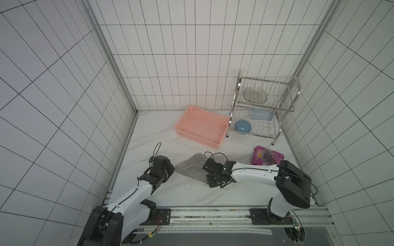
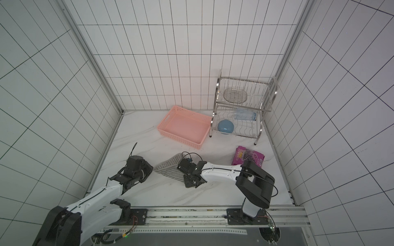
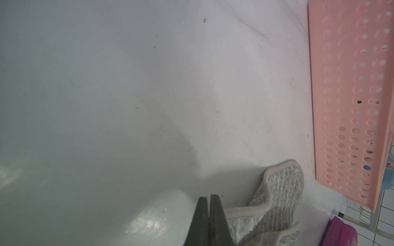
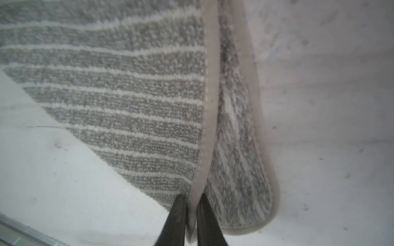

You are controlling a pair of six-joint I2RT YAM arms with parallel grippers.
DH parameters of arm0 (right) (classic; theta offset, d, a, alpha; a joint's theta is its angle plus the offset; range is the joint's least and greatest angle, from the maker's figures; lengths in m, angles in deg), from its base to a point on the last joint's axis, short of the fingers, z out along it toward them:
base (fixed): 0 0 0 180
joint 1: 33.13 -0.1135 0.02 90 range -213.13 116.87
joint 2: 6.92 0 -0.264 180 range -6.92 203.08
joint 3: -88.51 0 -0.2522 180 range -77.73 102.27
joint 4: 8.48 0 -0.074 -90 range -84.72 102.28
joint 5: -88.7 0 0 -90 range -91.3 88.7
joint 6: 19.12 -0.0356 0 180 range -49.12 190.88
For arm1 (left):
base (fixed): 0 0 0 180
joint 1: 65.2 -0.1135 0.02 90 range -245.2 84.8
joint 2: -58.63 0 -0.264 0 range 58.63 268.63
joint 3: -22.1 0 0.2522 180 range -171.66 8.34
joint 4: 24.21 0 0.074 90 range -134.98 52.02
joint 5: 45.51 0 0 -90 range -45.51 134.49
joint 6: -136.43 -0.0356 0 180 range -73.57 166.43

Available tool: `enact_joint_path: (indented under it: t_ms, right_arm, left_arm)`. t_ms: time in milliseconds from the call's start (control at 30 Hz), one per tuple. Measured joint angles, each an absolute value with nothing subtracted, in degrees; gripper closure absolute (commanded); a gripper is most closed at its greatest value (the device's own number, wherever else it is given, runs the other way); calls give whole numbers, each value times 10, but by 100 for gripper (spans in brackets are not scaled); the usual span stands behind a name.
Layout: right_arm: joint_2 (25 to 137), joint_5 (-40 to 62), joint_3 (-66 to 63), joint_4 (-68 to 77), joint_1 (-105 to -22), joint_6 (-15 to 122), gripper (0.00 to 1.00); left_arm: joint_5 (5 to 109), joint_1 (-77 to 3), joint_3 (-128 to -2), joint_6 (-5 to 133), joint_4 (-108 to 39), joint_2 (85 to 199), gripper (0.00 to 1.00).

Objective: Fold the square dishcloth
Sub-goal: Adjust the cleaning item at the center of the board.

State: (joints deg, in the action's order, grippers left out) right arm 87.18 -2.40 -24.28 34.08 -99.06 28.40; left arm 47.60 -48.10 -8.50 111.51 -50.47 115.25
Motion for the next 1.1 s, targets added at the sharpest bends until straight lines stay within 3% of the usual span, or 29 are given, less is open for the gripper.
enact_joint_path:
  t_ms: [267, 400, 633, 833, 1100]
  right_arm:
    - [826, -57, -258, 372, -884, 360, 69]
    - [802, -62, -258, 400, -884, 375, 59]
    - [778, -72, -182, 458, -912, 379, 50]
    - [874, -73, -59, 473, -912, 379, 51]
    - [1028, -75, 53, 492, -914, 377, 39]
  left_arm:
    - [487, -407, -69, 1144, -502, 1132, 100]
    - [471, -355, -60, 1176, -497, 1128, 100]
    - [431, -322, -10, 1247, -491, 1078, 85]
    - [400, -318, 2, 1280, -517, 985, 63]
    - [395, -316, 2, 1283, -539, 945, 60]
